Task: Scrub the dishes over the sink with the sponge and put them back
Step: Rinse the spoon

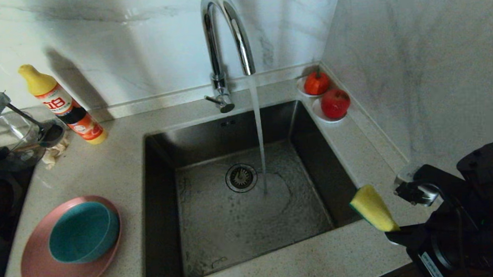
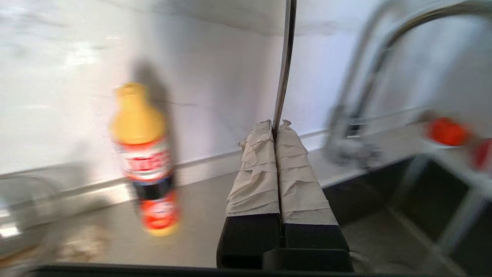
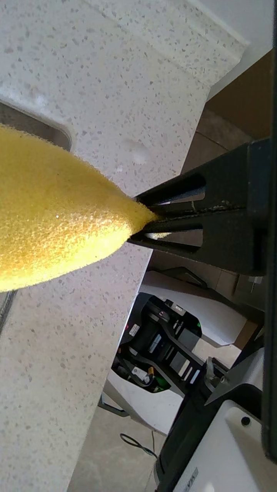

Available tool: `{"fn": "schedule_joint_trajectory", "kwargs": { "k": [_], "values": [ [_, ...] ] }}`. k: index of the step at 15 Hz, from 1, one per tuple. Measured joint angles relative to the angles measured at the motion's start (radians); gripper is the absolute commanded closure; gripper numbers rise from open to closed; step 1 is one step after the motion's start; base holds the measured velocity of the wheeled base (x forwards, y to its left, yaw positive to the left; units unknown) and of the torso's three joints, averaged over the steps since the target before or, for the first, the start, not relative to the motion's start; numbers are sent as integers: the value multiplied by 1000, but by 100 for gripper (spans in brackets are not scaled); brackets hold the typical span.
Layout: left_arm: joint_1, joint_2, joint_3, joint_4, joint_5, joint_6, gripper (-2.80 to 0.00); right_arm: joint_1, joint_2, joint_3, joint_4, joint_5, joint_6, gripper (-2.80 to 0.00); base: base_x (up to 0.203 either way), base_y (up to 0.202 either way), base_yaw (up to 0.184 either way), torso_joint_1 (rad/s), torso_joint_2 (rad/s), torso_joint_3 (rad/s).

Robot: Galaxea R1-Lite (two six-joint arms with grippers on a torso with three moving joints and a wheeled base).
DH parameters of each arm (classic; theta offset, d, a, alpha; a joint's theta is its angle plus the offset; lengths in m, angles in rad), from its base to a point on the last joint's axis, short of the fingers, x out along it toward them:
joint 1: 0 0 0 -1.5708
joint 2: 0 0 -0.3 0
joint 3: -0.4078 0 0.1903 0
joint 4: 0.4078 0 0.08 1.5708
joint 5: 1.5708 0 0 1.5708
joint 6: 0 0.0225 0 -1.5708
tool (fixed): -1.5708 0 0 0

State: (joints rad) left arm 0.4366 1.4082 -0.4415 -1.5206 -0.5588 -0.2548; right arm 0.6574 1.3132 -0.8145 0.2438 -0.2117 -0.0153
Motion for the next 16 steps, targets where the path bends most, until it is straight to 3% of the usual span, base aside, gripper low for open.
{"fn": "schedule_joint_trajectory", "kwargs": {
  "k": [4, 6, 8, 9, 12, 16],
  "values": [
    [-1, 16, -8, 0, 124, 127, 0, 1, -1, -1, 0, -2, 0, 0, 0, 0, 0, 0, 0, 0],
    [0, 16, -8, 33, 201, 258, 0, 0, -1, -1, -1, -1, 0, 0, 0, 0, 0, 0, 0, 0],
    [-12, 19, -14, 40, 342, 390, 0, 0, -1, -1, -1, -1, -1, 0, 0, 0, 0, 0, 0, 0],
    [-23, 20, -16, 53, 381, 423, 0, 0, -1, -1, -1, 0, -1, 0, 0, 0, 0, 0, 0, 0],
    [-52, -13, -32, 190, 430, 435, 0, 0, -1, -1, -1, -1, -1, 0, 0, 0, 0, 0, 0, 0],
    [-163, -117, -110, 545, 432, 425, 0, 0, -1, -1, -1, -1, 0, 0, 0, 0, 0, 0, 0, 0]
  ]
}}
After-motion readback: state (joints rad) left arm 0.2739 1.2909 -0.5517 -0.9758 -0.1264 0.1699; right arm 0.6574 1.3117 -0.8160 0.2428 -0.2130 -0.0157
